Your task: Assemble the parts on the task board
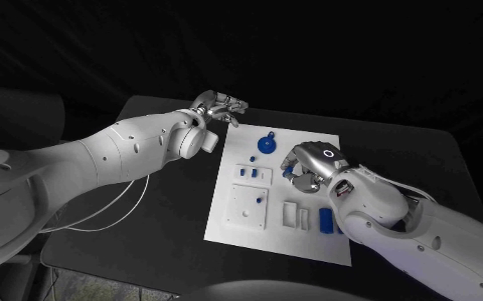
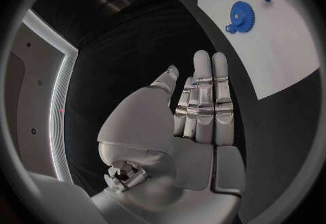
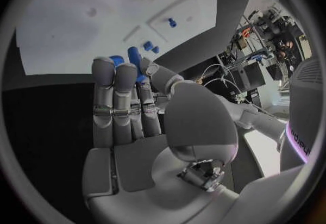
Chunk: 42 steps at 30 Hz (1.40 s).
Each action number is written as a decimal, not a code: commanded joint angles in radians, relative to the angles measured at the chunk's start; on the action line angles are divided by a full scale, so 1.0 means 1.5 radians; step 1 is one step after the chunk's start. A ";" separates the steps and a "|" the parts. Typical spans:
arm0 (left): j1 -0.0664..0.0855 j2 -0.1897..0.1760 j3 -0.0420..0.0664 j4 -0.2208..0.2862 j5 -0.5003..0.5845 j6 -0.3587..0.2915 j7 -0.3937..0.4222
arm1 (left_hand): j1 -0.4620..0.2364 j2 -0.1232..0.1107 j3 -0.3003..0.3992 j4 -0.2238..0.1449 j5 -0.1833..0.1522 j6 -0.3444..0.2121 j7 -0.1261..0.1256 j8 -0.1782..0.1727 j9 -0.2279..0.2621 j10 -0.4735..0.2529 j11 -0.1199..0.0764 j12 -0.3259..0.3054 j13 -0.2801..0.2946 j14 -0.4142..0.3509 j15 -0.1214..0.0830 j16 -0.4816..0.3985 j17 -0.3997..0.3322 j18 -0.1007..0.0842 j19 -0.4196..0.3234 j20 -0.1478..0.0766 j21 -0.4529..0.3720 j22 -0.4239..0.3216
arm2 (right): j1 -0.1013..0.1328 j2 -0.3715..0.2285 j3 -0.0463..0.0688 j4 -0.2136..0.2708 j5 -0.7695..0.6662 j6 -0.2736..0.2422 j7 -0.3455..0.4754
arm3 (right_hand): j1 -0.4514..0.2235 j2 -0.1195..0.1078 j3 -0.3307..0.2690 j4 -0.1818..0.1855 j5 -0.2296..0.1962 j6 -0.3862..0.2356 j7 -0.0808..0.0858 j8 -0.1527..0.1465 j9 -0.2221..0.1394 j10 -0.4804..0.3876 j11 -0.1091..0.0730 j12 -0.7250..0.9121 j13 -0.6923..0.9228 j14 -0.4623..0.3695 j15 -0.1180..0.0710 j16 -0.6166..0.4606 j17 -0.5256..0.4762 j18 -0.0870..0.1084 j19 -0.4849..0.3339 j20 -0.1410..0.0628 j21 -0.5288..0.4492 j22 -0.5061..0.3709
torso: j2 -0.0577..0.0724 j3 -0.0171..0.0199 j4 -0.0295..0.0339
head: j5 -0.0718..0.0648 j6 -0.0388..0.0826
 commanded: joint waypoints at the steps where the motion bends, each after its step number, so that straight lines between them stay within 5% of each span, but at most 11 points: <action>1: 0.000 0.005 0.000 -0.003 0.003 0.007 0.005 | 0.002 0.003 -0.001 0.003 -0.001 -0.004 -0.001 0.001 0.000 -0.004 -0.001 -0.001 0.001 -0.002 0.002 0.000 -0.001 -0.004 0.000 0.002 0.000 -0.001 | -0.001 0.017 -0.007 0.004 -0.001 0.008 0.008 | -0.002 0.006 0.000 -0.003 0.004 0.002 0.001 0.002 -0.001 0.042 -0.038 0.002 0.002 0.000 -0.006 -0.003 0.001 0.014 0.021 -0.004 -0.003 0.002 | 0.000 -0.0009 0.0001 | 0.003 0.000; 6: 0.000 0.018 0.000 -0.019 0.003 0.009 0.007 | 0.003 0.003 0.000 0.002 -0.002 -0.004 -0.001 0.001 0.000 -0.004 -0.001 -0.001 0.001 -0.002 0.002 0.000 -0.001 -0.004 0.000 0.002 0.000 -0.001 | -0.001 0.054 -0.032 -0.002 -0.013 -0.001 0.015 | -0.004 0.005 0.004 -0.006 0.004 0.002 0.000 0.002 -0.001 0.043 -0.038 0.002 0.002 0.000 -0.007 -0.005 0.002 0.014 0.022 -0.004 -0.007 0.005 | 0.000 -0.0005 0.0034 | 0.005 0.001; 18: 0.000 0.035 0.000 -0.033 0.003 0.013 0.010 | 0.004 0.002 0.000 0.001 -0.002 -0.004 -0.001 0.001 0.000 -0.003 -0.001 -0.001 0.001 -0.002 0.002 0.000 -0.001 -0.004 -0.001 0.002 0.000 -0.001 | -0.005 0.108 -0.077 -0.024 -0.022 -0.014 0.029 | -0.004 0.005 0.006 -0.007 0.004 0.002 0.000 0.002 -0.001 0.043 -0.038 0.002 0.002 0.000 -0.008 -0.006 0.003 0.015 0.022 -0.005 -0.010 0.006 | 0.000 -0.0005 0.0026 | 0.022 -0.006; 30: 0.000 0.039 0.000 -0.033 0.003 0.016 0.009 | 0.004 0.003 0.000 0.001 -0.002 -0.003 -0.001 0.001 0.000 -0.003 -0.001 -0.001 0.001 -0.003 0.002 0.000 -0.001 -0.005 -0.001 0.002 0.000 -0.001 | -0.017 0.130 -0.101 -0.055 -0.025 -0.013 0.037 | -0.005 0.004 0.008 -0.009 0.004 0.003 0.000 0.002 -0.001 0.043 -0.038 0.002 0.002 0.001 -0.008 -0.007 0.005 0.016 0.024 -0.006 -0.016 0.010 | 0.000 -0.0005 0.0025 | 0.032 -0.012; 42: 0.000 0.039 0.001 -0.032 0.003 0.018 0.010 | 0.002 0.004 0.000 0.001 -0.002 -0.003 -0.001 0.002 0.000 -0.004 -0.001 -0.001 0.001 -0.003 0.002 0.000 -0.001 -0.005 -0.001 0.002 0.000 -0.002 | -0.034 0.128 -0.105 -0.068 -0.034 -0.011 0.037 | -0.005 0.003 0.012 -0.010 0.004 0.003 0.000 0.002 -0.001 0.044 -0.038 0.002 0.002 0.001 -0.008 -0.008 0.006 0.015 0.025 -0.006 -0.015 0.014 | 0.000 -0.0009 0.0027 | 0.038 -0.018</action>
